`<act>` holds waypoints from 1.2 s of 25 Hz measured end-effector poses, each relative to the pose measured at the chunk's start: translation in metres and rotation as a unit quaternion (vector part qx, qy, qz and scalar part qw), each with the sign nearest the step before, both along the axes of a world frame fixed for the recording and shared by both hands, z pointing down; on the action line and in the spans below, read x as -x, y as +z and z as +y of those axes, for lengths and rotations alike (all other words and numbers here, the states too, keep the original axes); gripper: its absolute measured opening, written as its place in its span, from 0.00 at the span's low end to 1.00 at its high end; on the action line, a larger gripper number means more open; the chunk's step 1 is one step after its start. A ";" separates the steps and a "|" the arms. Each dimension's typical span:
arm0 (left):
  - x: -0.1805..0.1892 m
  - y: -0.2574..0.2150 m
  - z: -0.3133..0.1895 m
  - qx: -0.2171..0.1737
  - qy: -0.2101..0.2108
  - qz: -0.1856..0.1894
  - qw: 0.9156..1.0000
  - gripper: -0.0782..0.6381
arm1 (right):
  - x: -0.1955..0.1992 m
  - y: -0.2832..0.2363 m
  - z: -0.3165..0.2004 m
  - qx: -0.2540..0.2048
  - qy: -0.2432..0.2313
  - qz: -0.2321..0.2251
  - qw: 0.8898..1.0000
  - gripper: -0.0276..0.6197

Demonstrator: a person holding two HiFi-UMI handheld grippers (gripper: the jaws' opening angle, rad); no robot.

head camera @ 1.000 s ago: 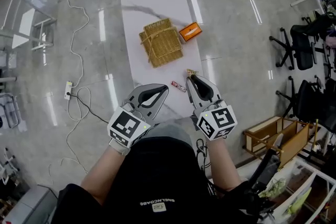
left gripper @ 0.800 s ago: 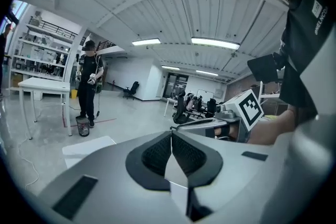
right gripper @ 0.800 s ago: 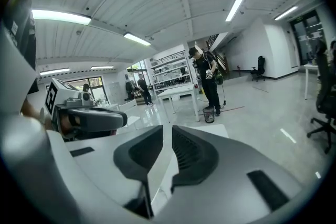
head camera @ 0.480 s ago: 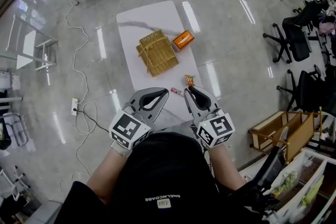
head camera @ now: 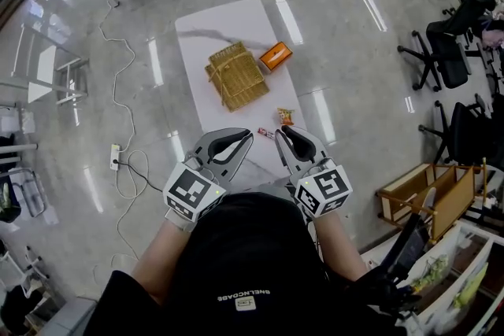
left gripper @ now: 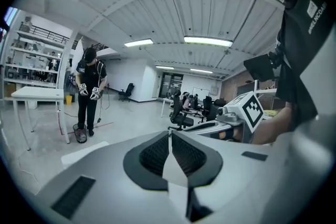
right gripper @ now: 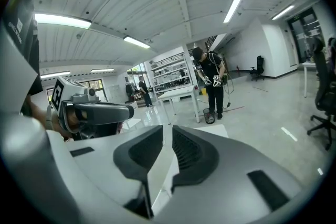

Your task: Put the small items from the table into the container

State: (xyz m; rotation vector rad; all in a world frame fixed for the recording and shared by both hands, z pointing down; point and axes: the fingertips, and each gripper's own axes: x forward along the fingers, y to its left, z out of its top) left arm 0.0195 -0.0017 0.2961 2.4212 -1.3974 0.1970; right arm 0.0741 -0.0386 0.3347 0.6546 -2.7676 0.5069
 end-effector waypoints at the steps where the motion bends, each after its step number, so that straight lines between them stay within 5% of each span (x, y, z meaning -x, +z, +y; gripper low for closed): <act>1: 0.001 0.001 0.001 0.002 -0.003 -0.002 1.000 0.12 | 0.000 0.002 0.000 0.001 -0.001 0.000 1.000 0.14; 12: -0.001 0.015 0.006 0.021 -0.027 -0.018 0.999 0.12 | -0.002 0.031 0.000 0.019 -0.024 0.011 0.999 0.14; 30: -0.002 0.047 0.011 0.065 -0.086 -0.043 0.993 0.12 | -0.013 0.196 -0.016 0.100 -0.085 0.158 0.979 0.20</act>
